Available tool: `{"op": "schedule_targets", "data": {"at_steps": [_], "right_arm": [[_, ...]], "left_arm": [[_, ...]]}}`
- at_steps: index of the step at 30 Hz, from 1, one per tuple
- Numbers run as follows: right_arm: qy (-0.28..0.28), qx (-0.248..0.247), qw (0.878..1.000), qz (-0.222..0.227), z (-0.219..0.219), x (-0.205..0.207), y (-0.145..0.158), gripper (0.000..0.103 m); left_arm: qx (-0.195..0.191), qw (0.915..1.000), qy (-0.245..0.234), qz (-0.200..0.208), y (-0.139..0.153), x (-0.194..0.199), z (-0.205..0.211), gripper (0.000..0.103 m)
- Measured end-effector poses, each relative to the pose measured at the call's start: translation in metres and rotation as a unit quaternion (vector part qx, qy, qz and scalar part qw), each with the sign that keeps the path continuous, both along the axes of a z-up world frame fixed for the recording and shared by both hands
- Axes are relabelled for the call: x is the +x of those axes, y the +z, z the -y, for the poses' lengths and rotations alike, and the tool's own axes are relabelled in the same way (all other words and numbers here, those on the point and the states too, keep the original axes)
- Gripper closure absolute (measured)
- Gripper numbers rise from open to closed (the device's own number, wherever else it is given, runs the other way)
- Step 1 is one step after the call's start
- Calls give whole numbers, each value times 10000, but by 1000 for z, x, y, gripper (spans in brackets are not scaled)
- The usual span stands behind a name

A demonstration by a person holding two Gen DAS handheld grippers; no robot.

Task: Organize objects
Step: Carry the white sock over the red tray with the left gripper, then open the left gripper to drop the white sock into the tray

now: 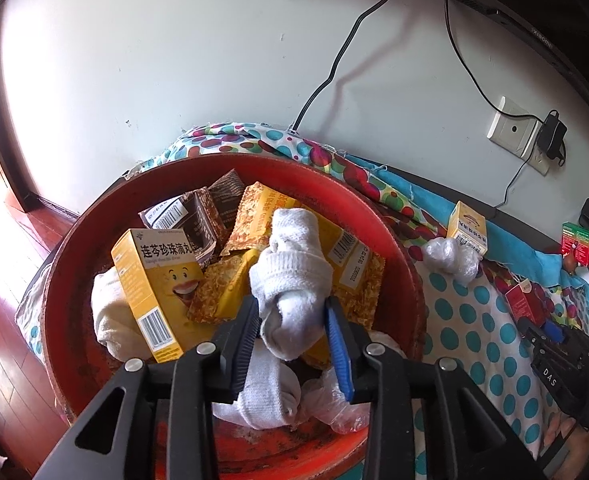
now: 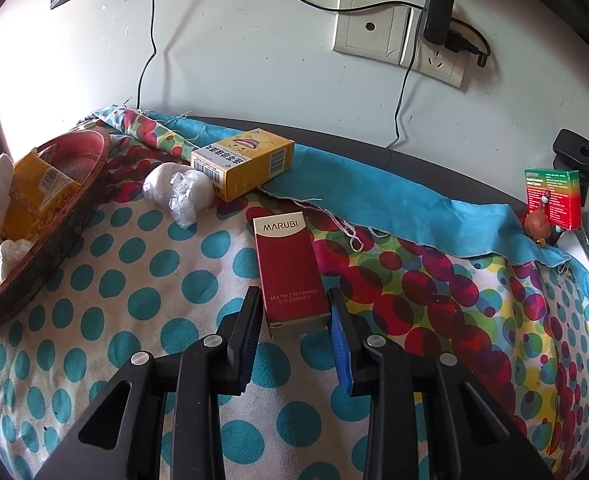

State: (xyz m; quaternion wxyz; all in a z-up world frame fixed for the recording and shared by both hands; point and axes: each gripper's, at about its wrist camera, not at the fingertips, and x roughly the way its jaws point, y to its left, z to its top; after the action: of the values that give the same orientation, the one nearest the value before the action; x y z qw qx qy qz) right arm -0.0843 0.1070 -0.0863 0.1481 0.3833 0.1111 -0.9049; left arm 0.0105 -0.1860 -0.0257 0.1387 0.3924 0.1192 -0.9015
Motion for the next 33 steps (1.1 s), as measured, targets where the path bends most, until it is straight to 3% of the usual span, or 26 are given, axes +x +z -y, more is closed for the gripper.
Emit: {"op": "schedule_targets", "data": {"at_steps": [9, 16, 33], "right_arm": [[62, 130, 9998, -101, 5, 3, 1, 73], [67, 142, 9997, -199, 5, 6, 3, 73], [204, -31, 9993, -306, 16, 12, 15, 73]], "left_arm": [[-124, 9994, -48, -322, 19, 13, 0, 55], [-169, 9993, 127, -321, 20, 19, 12, 55], [129, 9978, 590, -278, 19, 31, 51, 55]]}}
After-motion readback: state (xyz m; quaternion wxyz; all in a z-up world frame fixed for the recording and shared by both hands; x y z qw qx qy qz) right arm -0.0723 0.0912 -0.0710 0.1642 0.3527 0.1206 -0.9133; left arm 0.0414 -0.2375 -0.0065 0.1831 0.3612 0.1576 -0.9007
